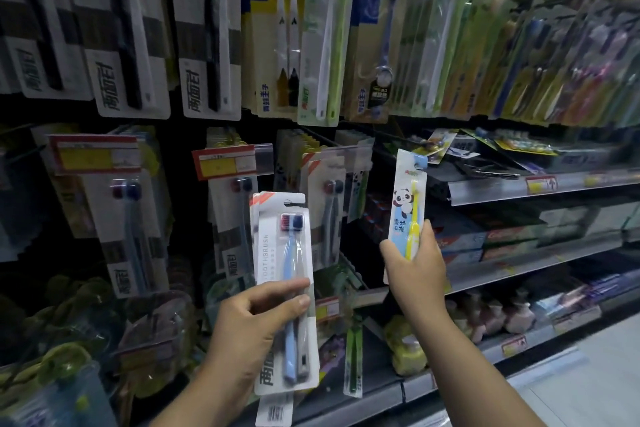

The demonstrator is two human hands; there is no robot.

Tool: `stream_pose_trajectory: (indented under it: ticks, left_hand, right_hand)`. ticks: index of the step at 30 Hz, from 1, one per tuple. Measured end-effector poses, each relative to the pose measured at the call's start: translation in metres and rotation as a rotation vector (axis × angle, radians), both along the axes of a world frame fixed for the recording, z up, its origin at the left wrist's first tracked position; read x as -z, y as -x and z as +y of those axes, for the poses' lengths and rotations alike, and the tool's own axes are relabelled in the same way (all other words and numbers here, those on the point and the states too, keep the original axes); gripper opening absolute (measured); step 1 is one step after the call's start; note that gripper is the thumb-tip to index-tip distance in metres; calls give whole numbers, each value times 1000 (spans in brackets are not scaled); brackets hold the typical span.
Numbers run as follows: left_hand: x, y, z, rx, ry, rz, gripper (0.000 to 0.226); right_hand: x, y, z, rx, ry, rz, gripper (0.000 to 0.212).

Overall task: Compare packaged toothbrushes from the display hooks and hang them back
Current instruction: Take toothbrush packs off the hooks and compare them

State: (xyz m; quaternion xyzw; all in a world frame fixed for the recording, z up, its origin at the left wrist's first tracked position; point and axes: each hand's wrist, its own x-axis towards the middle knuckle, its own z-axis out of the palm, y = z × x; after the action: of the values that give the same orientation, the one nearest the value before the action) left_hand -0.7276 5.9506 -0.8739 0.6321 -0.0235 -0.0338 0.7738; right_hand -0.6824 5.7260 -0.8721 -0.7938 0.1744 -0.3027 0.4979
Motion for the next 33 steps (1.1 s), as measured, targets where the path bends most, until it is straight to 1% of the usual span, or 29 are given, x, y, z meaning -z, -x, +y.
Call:
stream_pose_trajectory:
  ticks: [3, 6, 9, 11, 12, 14, 16, 18, 20, 21, 22, 23, 25, 26, 27, 31, 33]
  left_hand:
    - [1, 0, -1, 2, -41, -16, 21]
    - [2, -2, -1, 8, -71, -37, 18]
    - [1, -3, 1, 12, -95, -72, 18]
    - [1, -4, 2, 14, -139, -107, 25]
    - [1, -5, 3, 27, -151, -128, 36]
    - [1, -6, 5, 94, -133, -158, 70]
    - [-1, -6, 5, 114, -116, -157, 104]
    - [0, -6, 3, 82, -93, -109, 125]
    - [2, -6, 2, 70, -39, -6, 137]
    - [3, -6, 2, 79, 3, 48, 139]
    - [5, -8, 2, 88, 56, 94, 134]
    - [5, -8, 3, 102, 111, 130, 120]
    - [4, -8, 3, 120, 175, 172, 83]
    - [3, -7, 2, 123, 193, 189, 73]
    - [4, -8, 1, 121, 210, 203, 70]
    - [0, -13, -2, 124, 265, 209, 79]
    - [-2, -16, -1, 131, 275, 198, 81]
  right_hand:
    - [-1, -10, -3, 3, -32, 3, 98]
    - [0, -21, -10, 2, -4, 9, 91]
    - [0, -26, -13, -14, 52, 8, 90]
    - [2, -28, -12, -13, 80, 13, 91]
    - [3, -28, -12, -9, 86, 15, 91]
    - [5, -28, -11, 4, 89, 17, 92]
    - [7, -28, -12, 27, 87, 21, 91]
    - [8, -28, -12, 39, 83, 30, 91]
    - [8, -28, -13, 24, 89, 46, 92]
    - [8, -29, -14, 15, 90, 56, 92]
    - [7, -30, -14, 11, 89, 65, 92]
    - [6, -32, -13, 10, 87, 73, 92]
    - [2, -39, -12, 4, 81, 86, 91]
    - [-1, -45, -11, 1, 86, 96, 90]
    - [-5, -54, -10, -6, 107, 107, 88]
    - [-18, -99, -11, -31, 221, 192, 79]
    - [-21, -123, -12, -40, 238, 254, 78]
